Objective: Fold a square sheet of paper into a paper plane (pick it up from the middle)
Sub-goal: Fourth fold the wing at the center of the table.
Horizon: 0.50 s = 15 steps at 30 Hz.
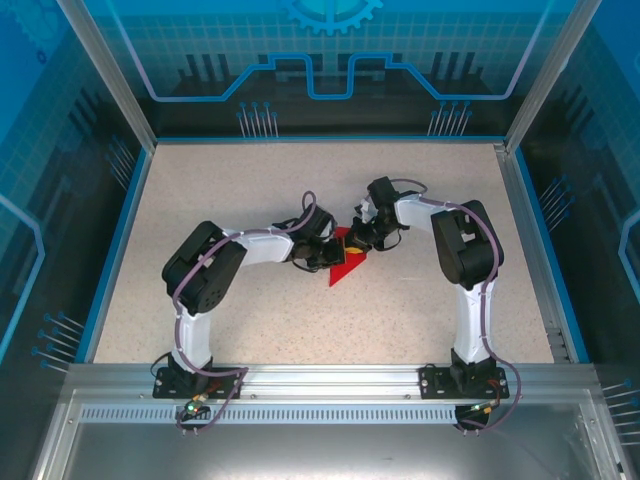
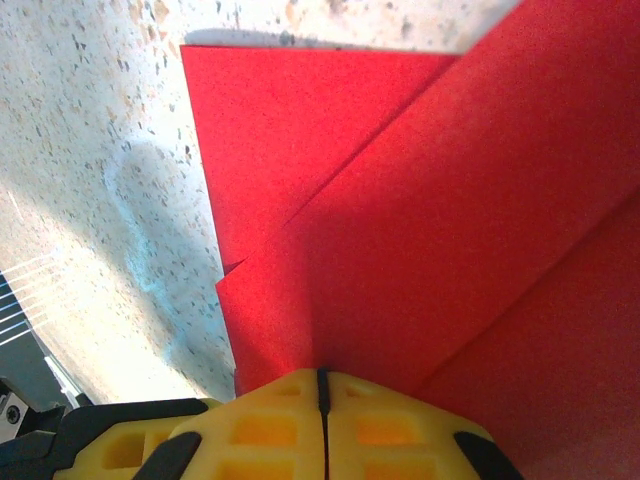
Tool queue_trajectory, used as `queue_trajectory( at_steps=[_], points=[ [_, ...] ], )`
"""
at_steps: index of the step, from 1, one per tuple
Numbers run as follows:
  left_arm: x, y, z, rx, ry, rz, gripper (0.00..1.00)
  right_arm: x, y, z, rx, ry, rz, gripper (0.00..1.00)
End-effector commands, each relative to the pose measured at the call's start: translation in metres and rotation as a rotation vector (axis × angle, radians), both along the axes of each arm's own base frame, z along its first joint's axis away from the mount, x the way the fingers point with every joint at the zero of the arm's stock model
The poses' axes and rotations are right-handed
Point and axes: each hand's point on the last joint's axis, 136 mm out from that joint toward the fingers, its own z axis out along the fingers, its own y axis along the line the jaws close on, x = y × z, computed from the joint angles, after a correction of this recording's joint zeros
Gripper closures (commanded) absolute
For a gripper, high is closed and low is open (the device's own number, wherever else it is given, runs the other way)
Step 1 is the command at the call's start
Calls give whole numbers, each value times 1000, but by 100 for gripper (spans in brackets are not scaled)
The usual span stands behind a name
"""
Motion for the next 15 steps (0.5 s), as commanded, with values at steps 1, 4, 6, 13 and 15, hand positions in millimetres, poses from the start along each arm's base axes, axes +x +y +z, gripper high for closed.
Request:
queue_trajectory(
  at_steps=[1, 4, 6, 13, 15],
  points=[
    [-47, 21, -26, 52, 151, -49, 94, -25, -31, -54, -192, 135, -34, 94],
    [-63, 30, -24, 68, 173, -69, 94, -25, -31, -55, -198, 139, -35, 94],
    [-71, 32, -20, 61, 174, -85, 94, -25, -32, -55, -200, 140, -36, 94],
    [-95, 35, -11, 10, 194, -139, 94, -25, -33, -56, -209, 141, -38, 94],
    [-99, 37, -8, 12, 192, -140, 94, -26, -32, -57, -209, 142, -36, 94]
  ],
)
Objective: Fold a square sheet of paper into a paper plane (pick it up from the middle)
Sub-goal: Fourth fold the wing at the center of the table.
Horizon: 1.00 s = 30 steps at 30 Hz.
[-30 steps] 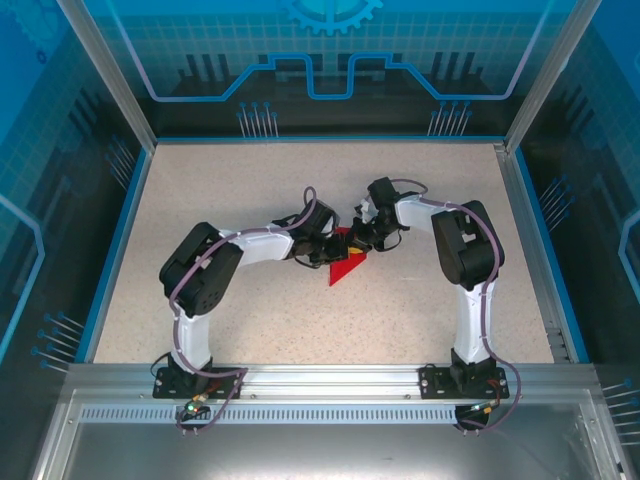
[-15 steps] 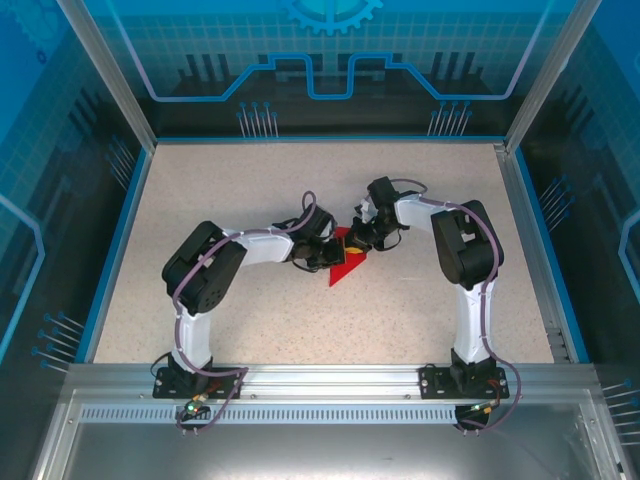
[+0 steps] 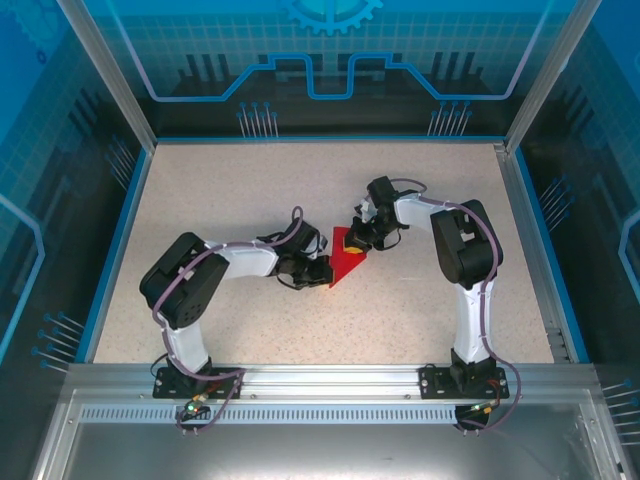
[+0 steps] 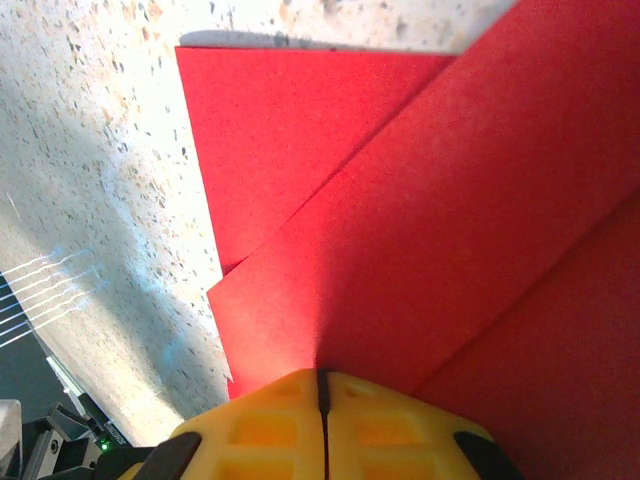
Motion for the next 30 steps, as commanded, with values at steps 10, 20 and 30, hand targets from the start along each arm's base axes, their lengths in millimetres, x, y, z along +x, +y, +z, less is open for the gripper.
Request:
queue_trajectory(
  at_steps=[10, 20, 30],
  points=[
    [29, -19, 61, -111, -194, 24, 94, -27, -32, -59, -206, 133, -33, 94],
    [55, -36, 28, -106, -175, 50, 95, -27, -29, -59, -195, 140, -31, 94],
    [56, -30, 0, -38, -155, 52, 98, -27, -28, -58, -194, 144, -29, 94]
  ],
)
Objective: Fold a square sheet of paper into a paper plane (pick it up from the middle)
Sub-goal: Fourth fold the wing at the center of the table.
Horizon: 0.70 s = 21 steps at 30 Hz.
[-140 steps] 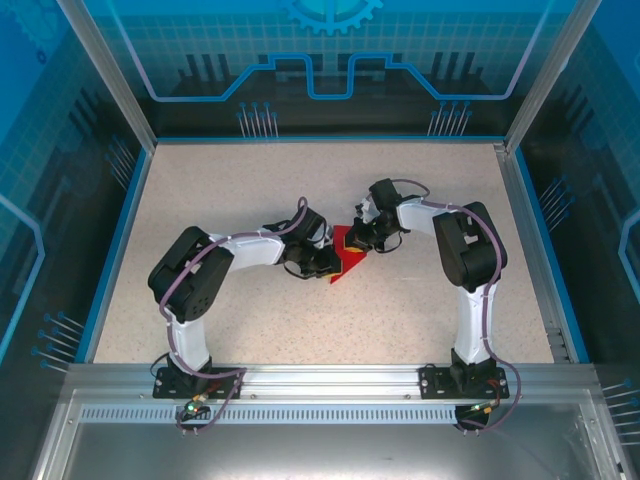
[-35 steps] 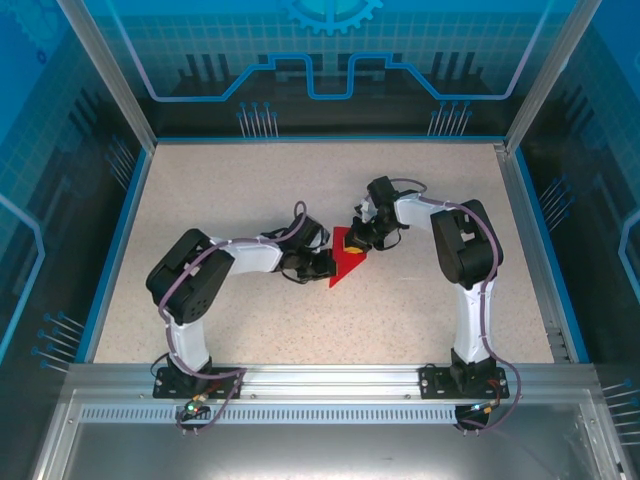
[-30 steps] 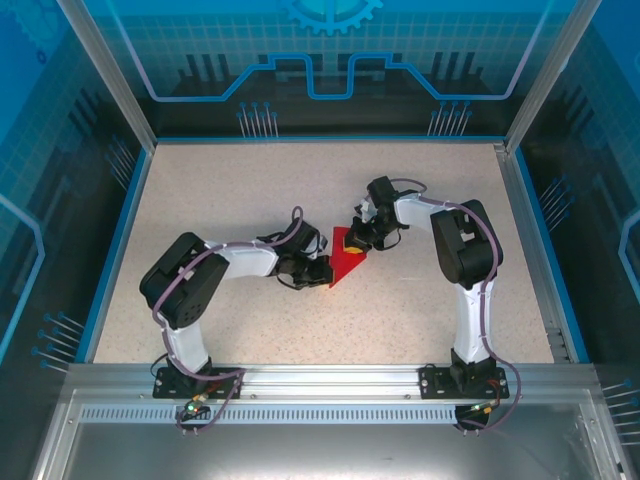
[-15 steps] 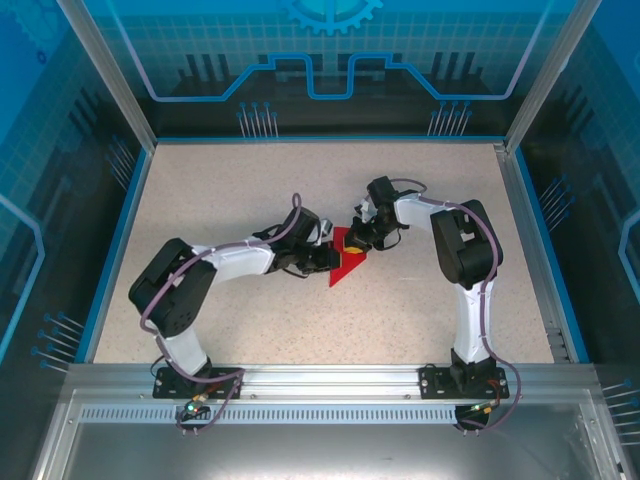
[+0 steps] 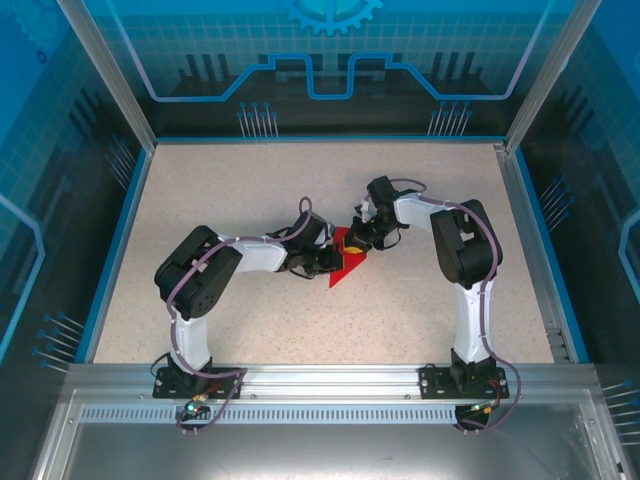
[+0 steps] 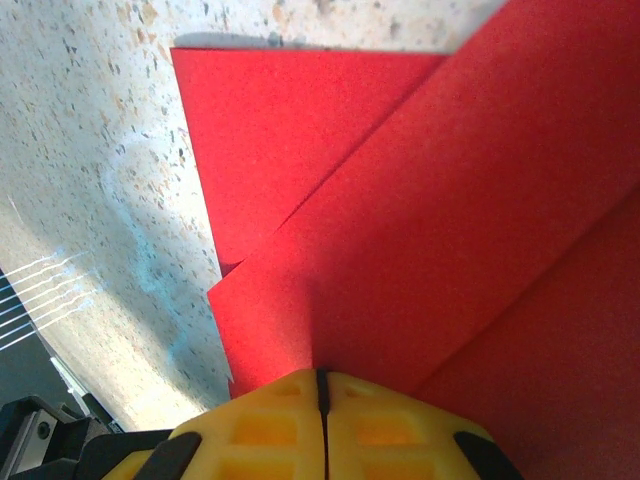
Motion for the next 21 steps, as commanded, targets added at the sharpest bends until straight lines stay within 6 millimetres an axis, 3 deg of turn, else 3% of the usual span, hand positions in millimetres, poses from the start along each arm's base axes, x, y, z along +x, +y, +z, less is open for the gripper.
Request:
queue_trajectory(
  at_steps=[1, 14, 18, 21],
  points=[
    [5, -3, -5, 17, -15, 2, 98, -27, -29, -58, -194, 134, -24, 94],
    [-70, 33, -34, 109, 95, -54, 98, -29, -32, -62, -215, 147, -18, 94],
    [-83, 33, -31, 105, 63, -102, 98, -31, -33, -65, -224, 152, -16, 94],
    [-77, 30, -15, 84, -4, -111, 98, -31, -32, -67, -225, 152, -13, 94]
  ],
)
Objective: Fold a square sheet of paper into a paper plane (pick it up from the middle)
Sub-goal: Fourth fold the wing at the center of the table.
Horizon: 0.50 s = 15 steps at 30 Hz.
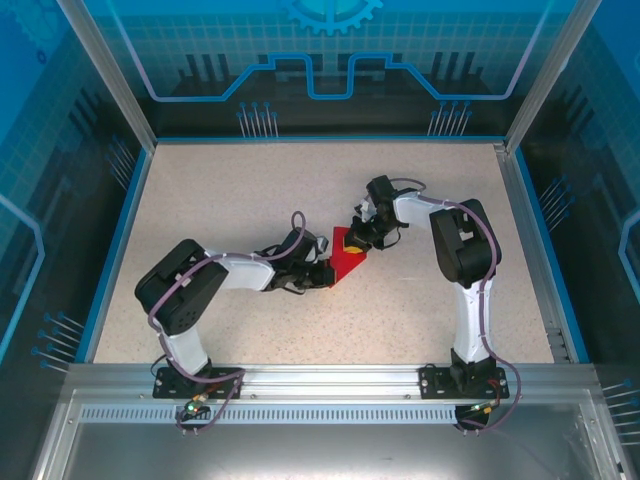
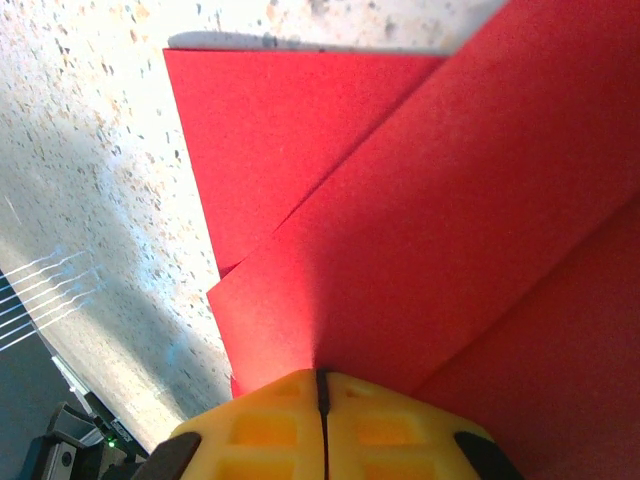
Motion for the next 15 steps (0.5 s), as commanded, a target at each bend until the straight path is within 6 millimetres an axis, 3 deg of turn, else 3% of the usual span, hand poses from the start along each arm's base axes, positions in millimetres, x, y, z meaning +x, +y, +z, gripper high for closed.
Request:
queue_trajectory(
  at_steps=[1, 4, 7, 10, 15],
  points=[
    [-28, 9, -5, 55, 29, -63, 98, -30, -32, -66, -220, 135, -13, 94],
    [-10, 1, 22, 13, -60, -34, 99, -29, -32, -65, -218, 130, -14, 94],
    [4, -6, 35, -24, -108, -2, 99, -29, -31, -65, -208, 129, -15, 94],
    [13, -7, 33, -29, -122, 30, 99, -29, -30, -65, -207, 127, -17, 94],
    [20, -8, 13, -8, -98, 64, 100, -29, -29, -65, -197, 130, -19, 94]
  ],
)
